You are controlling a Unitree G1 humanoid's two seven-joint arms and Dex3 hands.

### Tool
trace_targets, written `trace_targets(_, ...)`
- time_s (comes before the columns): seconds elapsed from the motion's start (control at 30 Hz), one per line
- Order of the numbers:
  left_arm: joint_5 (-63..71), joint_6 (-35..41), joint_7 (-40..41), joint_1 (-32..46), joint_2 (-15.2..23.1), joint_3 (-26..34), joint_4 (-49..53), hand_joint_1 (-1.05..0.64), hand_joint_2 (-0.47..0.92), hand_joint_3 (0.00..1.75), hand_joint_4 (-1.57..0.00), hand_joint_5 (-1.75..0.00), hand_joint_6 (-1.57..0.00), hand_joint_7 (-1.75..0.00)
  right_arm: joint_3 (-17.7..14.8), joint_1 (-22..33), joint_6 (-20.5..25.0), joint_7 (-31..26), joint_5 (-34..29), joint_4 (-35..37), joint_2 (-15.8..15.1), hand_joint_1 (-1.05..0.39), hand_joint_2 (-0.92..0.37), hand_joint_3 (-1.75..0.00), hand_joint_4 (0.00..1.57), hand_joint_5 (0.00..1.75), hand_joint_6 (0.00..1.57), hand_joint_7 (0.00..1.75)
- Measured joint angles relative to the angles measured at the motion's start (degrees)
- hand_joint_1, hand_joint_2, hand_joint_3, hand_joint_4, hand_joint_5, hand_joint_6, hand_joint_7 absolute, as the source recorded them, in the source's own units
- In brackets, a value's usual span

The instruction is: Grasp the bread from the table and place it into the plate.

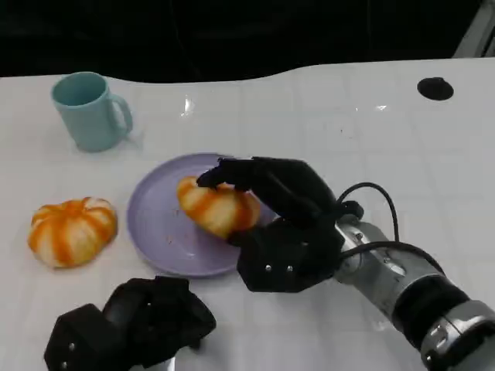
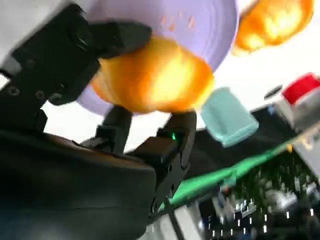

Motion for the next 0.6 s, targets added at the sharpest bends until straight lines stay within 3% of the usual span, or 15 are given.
trace_targets(0.2,0.0,0.0,0.0,-0.1,-0.1,0.0,0.1,-1.05,0.86,0.00,-0.88,-1.56,-1.27,-0.78,1.0,0.0,1.6,4.0,-0.3,-1.7,-0.7,-0.52,-0.92,-0.13,0.00,0.13,0.16,0.00)
trace_targets(0.6,0.0,0.0,0.0,-0.1,-0.2,0.0,0.0,-1.05,0.86,0.00,-0.87,-1.56,-1.28,-0.78,1.5,1.9,1.8,7.2,-0.1,-6.7,-2.8,-0.54,-0.92,-0.10,0.06,0.20,0.21,0.02)
